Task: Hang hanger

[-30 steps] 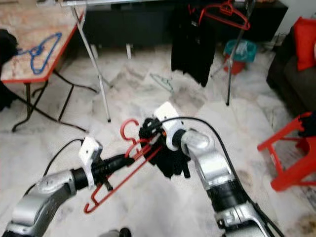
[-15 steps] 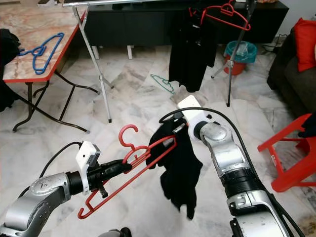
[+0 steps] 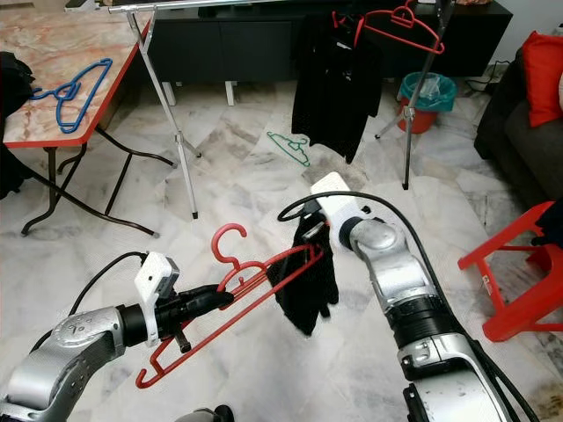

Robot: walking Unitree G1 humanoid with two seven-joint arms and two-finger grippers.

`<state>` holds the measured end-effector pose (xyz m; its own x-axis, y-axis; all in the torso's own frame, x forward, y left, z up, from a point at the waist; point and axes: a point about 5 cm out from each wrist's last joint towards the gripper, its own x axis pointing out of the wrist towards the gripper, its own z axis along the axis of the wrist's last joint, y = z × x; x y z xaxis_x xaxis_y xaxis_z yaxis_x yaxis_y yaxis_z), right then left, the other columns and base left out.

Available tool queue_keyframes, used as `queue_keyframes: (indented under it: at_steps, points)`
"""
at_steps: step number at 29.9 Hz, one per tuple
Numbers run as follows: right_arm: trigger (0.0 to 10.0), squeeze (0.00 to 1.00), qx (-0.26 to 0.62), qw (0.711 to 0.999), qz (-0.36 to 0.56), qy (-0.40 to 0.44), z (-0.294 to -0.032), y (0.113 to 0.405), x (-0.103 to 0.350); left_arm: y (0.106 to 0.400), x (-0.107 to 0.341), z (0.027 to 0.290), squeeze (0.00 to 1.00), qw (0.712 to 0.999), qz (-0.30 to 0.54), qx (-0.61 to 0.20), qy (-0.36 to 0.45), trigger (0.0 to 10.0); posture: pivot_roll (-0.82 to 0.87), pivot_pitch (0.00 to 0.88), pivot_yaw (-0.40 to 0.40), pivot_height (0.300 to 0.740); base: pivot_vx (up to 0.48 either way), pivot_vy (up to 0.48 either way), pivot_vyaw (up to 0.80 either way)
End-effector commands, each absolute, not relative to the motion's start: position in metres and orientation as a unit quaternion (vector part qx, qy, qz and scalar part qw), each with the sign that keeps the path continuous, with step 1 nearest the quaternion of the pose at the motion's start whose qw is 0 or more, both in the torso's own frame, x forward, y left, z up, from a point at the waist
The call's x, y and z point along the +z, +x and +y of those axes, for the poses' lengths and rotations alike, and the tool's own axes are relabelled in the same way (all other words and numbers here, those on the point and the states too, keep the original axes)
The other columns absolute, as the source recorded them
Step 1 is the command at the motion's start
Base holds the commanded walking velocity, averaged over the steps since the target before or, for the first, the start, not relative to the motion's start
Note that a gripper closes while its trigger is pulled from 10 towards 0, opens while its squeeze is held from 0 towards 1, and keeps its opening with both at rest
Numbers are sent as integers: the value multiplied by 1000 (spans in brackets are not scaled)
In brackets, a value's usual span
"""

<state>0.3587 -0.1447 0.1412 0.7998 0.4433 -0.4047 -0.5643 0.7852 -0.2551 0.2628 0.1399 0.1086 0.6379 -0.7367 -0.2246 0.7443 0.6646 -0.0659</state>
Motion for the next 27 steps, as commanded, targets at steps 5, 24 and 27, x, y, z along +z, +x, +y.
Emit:
queue_keyframes:
  at_steps: [5,24,27]
  points:
    - [10000,0,313,921,135,-188,-129,354,150,280,116,151,0,943,81,-321,40,10000,35,102,12,740,0,0,0]
    - [10000,0,319,916,143,-196,-131,353,146,246,123,135,0,869,85,-484,-56,10000,36,104,8,740,0,0,0]
    - [10000,0,318,916,141,-198,-131,354,147,242,124,135,0,858,90,-501,-59,10000,37,104,9,740,0,0,0]
